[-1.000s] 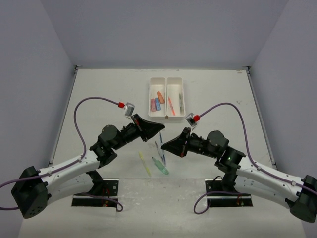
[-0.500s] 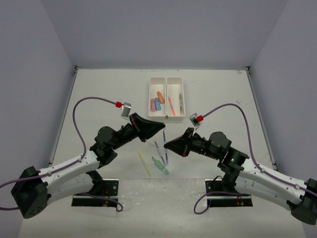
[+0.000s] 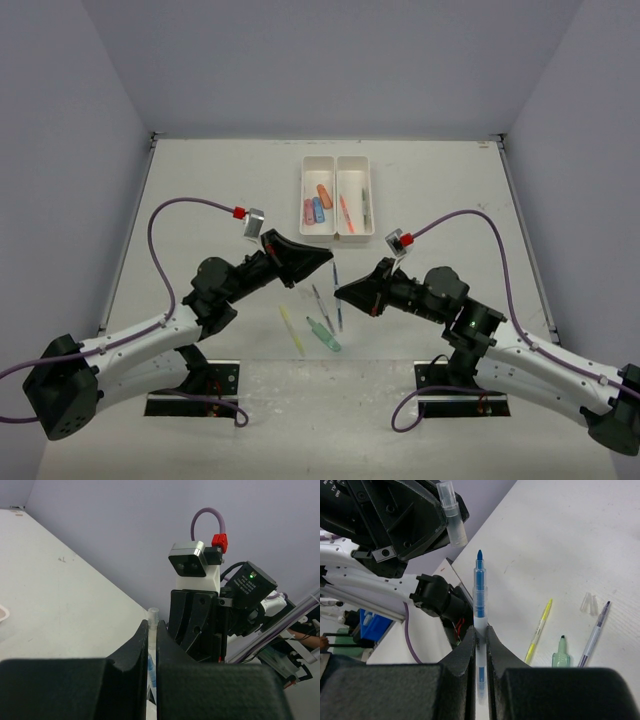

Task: Sort the stationery into containers
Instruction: Close the pen cap on the pen.

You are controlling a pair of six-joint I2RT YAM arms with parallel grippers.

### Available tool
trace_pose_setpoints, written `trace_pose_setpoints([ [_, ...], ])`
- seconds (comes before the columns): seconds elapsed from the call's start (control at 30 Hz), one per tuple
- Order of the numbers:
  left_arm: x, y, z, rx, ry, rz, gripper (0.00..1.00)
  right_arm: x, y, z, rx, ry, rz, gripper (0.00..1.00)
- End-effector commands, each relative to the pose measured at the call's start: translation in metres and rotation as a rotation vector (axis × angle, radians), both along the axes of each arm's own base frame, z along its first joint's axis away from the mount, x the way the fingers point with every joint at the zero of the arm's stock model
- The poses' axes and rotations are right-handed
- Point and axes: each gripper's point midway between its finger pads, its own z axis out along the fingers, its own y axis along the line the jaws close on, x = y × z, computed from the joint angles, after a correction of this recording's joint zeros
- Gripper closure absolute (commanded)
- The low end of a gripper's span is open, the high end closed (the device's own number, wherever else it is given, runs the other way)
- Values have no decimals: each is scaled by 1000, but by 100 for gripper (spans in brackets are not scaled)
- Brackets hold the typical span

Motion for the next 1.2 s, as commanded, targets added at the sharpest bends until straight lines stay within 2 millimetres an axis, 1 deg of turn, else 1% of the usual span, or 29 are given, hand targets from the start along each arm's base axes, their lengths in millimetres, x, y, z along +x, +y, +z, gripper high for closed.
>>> trace_pose_setpoints([
  [0.0, -3, 0, 11, -42, -35, -9, 100, 0, 0, 27, 45, -56, 1, 100],
  [0.13, -3, -2, 12, -46, -32, -18, 100, 1, 0, 29, 48, -61, 1, 100],
  [0.4, -3, -4, 6, -43, -15, -25, 100, 3, 0, 33, 48, -68, -6, 100],
  [0.47, -4, -4, 8, -47, -18, -32, 100, 3, -1, 35, 53, -75, -14, 100],
  [0.57, -4, -4, 6, -45, -12, -33, 100, 3, -2, 40, 57, -82, -17, 100],
  [0.7, -5, -5, 2, -43, -3, -38, 100, 5, -2, 47, 67, -94, -23, 100],
  [0.93, -7, -4, 1, -67, 31, -52, 100, 17, -1, 66, 115, -145, -75, 100],
  [1.03, -8, -2, 0, -89, 46, -45, 100, 22, 3, 78, 153, -177, -87, 100],
  [1.17, -9, -2, 1, -101, 57, -49, 100, 29, 13, 88, 154, -195, -87, 100],
])
